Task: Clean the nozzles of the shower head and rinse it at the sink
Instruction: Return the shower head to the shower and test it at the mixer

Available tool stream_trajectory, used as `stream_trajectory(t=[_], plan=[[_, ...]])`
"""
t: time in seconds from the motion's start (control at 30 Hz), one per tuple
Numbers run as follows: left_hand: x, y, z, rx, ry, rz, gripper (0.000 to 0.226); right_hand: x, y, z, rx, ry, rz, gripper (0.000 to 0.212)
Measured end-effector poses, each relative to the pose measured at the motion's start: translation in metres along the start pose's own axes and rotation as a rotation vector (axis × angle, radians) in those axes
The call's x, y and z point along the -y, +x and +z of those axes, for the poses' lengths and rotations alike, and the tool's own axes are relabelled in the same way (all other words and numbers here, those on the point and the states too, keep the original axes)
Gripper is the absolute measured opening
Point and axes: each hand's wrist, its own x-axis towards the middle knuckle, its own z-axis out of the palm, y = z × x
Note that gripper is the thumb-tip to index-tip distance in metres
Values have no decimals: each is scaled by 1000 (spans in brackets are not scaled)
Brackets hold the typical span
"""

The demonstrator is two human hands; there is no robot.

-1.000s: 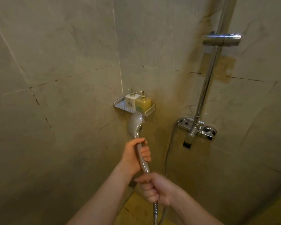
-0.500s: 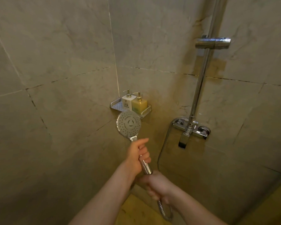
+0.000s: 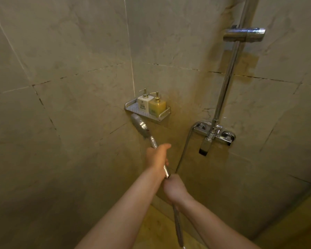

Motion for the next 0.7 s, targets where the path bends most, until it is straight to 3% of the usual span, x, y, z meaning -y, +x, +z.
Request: stream_trajectory(t=[0.07, 0.2, 0.37, 0.43, 0.5, 0.63, 0.7], plan=[[-3, -1, -5, 16, -81, -39, 28, -2, -3, 2, 53, 16, 18, 34], [-8, 4, -21, 254, -160, -194, 44, -5, -8, 7, 202, 156, 99, 23], [-9, 4, -35, 502, -213, -217, 53, -9, -10, 8, 283, 260, 158, 29], [-6, 4, -34, 459, -199, -213, 47, -13, -9, 12, 222, 286, 139, 24], [3, 0, -26, 316, -65, -132, 33, -15, -6, 15, 104, 280, 108, 18], [17, -14, -7, 11, 94, 77, 32, -21, -3, 16, -36, 113, 23, 40], [18, -13, -8, -54, 72, 88, 35, -25, -5, 20, -48, 64, -7, 41]])
